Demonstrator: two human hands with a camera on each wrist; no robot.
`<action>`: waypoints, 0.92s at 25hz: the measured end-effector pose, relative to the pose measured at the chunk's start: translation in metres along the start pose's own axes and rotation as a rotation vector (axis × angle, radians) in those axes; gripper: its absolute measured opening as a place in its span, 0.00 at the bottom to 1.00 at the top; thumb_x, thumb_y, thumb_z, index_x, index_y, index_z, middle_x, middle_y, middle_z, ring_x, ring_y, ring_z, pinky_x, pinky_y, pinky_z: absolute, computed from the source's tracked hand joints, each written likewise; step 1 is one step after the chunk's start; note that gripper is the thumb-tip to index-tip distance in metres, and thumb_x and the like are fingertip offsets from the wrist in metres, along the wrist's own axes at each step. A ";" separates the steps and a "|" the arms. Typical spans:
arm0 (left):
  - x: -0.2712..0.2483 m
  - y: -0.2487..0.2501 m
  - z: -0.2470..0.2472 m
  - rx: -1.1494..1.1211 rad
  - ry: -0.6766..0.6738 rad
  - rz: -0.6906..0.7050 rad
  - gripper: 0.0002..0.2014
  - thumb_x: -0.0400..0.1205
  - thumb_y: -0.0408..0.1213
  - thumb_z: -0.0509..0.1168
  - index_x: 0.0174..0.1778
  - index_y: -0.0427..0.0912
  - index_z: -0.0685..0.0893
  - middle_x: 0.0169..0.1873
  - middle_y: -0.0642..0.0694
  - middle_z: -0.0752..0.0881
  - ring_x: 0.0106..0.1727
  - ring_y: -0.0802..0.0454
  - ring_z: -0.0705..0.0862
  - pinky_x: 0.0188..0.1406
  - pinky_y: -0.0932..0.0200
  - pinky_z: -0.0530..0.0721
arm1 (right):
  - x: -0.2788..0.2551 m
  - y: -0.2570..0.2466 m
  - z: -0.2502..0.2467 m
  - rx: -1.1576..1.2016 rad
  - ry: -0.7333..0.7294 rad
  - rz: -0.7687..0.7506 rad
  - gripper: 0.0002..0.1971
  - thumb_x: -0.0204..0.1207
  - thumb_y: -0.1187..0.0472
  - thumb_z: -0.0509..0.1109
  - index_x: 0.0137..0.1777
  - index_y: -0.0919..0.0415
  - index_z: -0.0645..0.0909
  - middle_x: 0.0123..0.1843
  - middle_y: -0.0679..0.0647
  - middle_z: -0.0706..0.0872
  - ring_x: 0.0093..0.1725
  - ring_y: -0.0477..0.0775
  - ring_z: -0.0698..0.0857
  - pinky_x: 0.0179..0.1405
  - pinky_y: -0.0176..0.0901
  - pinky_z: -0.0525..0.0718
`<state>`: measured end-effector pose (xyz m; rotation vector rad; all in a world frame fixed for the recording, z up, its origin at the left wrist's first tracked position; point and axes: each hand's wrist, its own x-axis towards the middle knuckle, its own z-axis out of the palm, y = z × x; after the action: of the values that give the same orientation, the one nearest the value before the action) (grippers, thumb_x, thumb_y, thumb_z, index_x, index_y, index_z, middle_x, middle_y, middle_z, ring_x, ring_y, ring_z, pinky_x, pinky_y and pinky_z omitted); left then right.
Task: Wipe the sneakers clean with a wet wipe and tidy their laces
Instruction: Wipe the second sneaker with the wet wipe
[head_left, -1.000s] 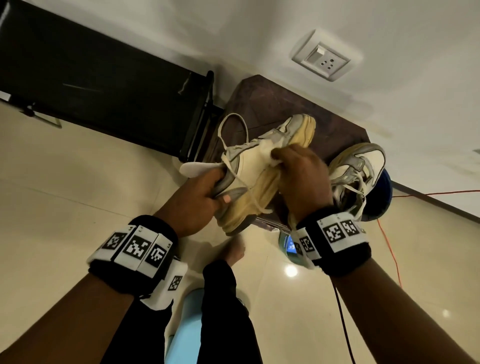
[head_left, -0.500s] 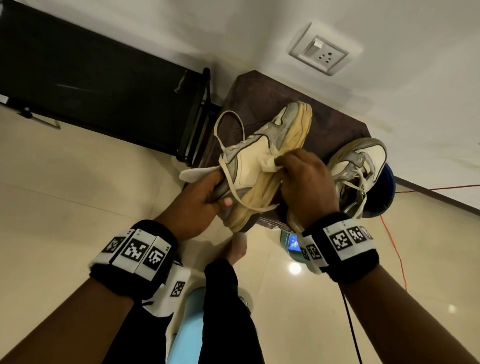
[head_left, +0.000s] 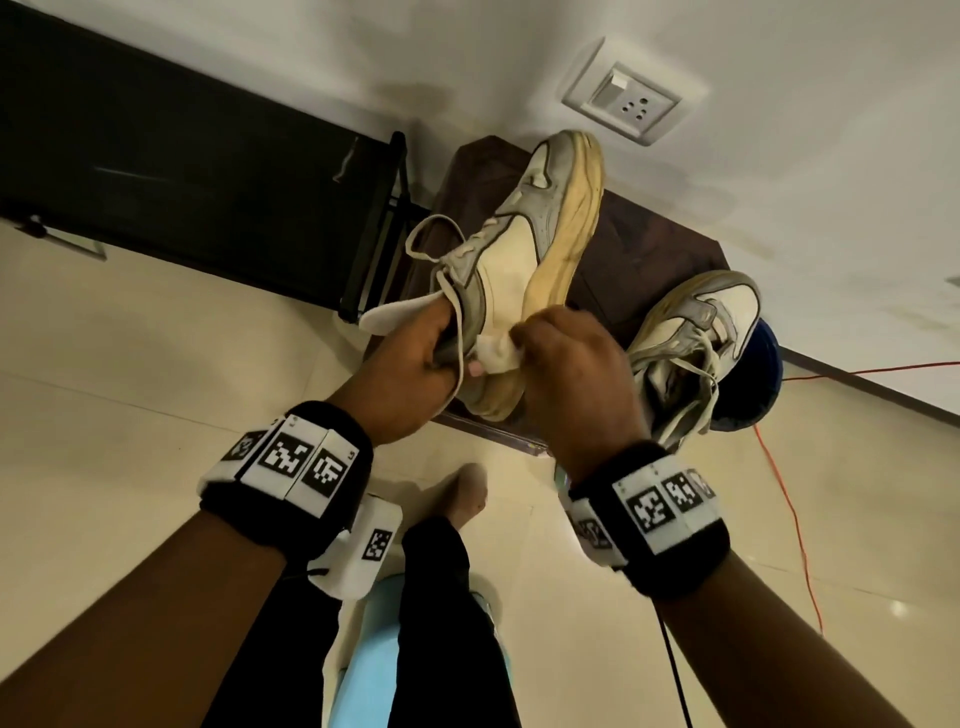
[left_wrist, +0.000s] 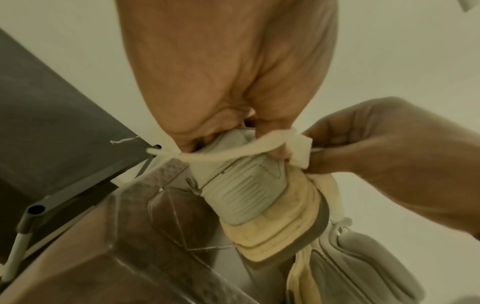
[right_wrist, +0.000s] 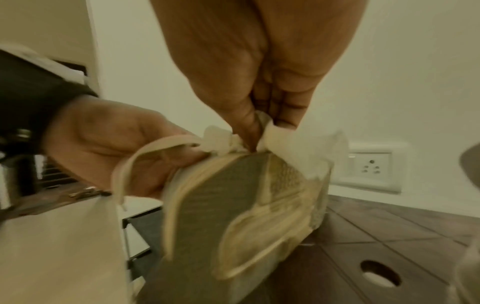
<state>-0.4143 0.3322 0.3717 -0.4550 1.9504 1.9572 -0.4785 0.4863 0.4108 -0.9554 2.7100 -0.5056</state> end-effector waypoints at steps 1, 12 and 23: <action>0.000 0.002 0.000 0.007 -0.002 -0.009 0.28 0.79 0.33 0.67 0.74 0.54 0.70 0.67 0.54 0.81 0.70 0.56 0.78 0.70 0.47 0.78 | 0.012 0.009 -0.003 0.006 0.036 0.056 0.09 0.69 0.71 0.67 0.46 0.65 0.87 0.42 0.60 0.87 0.40 0.62 0.84 0.36 0.54 0.85; -0.002 0.013 0.006 -0.060 -0.065 0.015 0.26 0.78 0.23 0.67 0.70 0.48 0.75 0.61 0.54 0.84 0.65 0.58 0.82 0.64 0.54 0.84 | 0.000 -0.002 -0.003 0.080 0.149 -0.030 0.10 0.72 0.66 0.67 0.50 0.66 0.86 0.47 0.60 0.87 0.44 0.61 0.85 0.40 0.53 0.86; -0.008 0.015 0.014 -0.129 -0.025 0.057 0.17 0.82 0.24 0.62 0.66 0.39 0.78 0.56 0.42 0.85 0.59 0.54 0.85 0.61 0.53 0.85 | -0.017 -0.015 -0.011 0.021 -0.028 -0.220 0.09 0.69 0.72 0.72 0.48 0.63 0.86 0.45 0.58 0.86 0.42 0.59 0.84 0.36 0.53 0.85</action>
<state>-0.4140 0.3458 0.3888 -0.4101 1.8491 2.1227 -0.4607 0.4887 0.4284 -1.2526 2.5831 -0.5545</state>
